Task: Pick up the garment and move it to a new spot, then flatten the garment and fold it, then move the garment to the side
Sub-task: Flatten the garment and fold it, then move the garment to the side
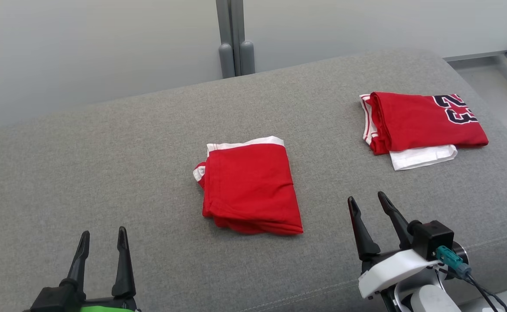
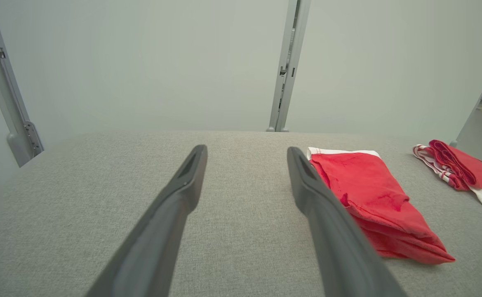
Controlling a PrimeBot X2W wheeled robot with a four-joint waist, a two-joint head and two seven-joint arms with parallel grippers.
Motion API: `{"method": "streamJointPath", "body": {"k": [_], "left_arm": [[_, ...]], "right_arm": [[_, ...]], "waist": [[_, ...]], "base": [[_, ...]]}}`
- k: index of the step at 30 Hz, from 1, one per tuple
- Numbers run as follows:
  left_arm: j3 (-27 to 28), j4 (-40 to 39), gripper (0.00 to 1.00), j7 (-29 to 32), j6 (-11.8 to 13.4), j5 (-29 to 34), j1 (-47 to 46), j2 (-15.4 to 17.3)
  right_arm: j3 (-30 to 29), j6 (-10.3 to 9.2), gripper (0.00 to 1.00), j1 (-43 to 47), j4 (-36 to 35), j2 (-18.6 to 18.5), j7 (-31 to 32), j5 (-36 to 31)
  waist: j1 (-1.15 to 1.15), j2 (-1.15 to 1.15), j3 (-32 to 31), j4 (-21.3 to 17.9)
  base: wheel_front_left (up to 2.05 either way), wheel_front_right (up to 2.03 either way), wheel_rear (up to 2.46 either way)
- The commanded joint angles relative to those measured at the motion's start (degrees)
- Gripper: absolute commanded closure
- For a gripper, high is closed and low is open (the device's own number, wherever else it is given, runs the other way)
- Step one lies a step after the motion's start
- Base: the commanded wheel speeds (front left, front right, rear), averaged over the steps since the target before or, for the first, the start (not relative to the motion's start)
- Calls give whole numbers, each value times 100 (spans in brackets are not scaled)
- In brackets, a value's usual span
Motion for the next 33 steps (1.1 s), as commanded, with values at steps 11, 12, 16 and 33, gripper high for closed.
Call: {"method": "streamJointPath", "body": {"k": [11, 12, 16, 33], "left_arm": [[134, -34, 0, -7, -202, 334, 322, -145], [131, -27, 0, -7, -213, 347, 324, -155], [122, 8, 0, -7, -246, 386, 321, -179], [-33, 3, 0, -8, -369, 410, 117, -222]], "right_arm": [[-11, -4, 0, 403, -367, -12, -22, 86], [-14, -4, 0, 419, -371, -12, -22, 91], [23, -4, 0, 443, -364, -12, -22, 109], [575, -4, 0, -286, 797, -19, -22, 1607]], "waist": [[0, 0, -75, 88], [0, 0, -81, 95], [0, 0, -97, 117], [0, 0, 72, 478]], "base": [[0, 0, 0], [0, 0, 0], [0, 0, 0], [0, 0, 0]]}}
